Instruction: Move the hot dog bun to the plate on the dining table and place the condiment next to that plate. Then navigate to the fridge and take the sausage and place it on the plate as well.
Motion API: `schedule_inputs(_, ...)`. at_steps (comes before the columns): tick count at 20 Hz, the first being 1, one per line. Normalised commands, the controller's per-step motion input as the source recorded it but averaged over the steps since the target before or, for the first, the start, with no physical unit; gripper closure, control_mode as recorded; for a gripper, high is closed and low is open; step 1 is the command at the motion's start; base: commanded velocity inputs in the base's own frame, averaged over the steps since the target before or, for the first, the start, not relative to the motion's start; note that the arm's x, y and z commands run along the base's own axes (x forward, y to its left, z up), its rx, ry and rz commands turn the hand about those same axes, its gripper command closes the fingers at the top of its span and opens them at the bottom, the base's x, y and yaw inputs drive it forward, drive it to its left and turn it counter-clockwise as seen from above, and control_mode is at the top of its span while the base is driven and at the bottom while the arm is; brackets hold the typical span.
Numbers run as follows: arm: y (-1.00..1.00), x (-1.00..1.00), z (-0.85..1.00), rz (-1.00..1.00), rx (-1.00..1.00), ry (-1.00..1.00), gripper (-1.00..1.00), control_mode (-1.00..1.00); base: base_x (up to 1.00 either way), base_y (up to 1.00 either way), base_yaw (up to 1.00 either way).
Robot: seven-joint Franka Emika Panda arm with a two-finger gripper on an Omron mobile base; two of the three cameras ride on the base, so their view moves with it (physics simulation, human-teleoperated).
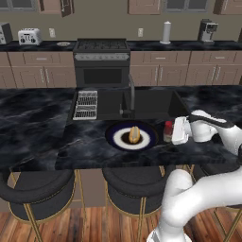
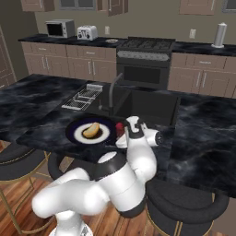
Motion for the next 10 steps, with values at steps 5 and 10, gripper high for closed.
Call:
schedule_inputs(5, -0.22, 0.34, -0.32, 0.09, 0.01, -0.02, 1.0, -1.0, 0.0, 0.0, 0.0)
schedule_inputs(10, -0.36, 0.22, -0.38, 0.07, 0.02, 0.0, 1.0, -1.0, 0.0, 0.0, 0.0)
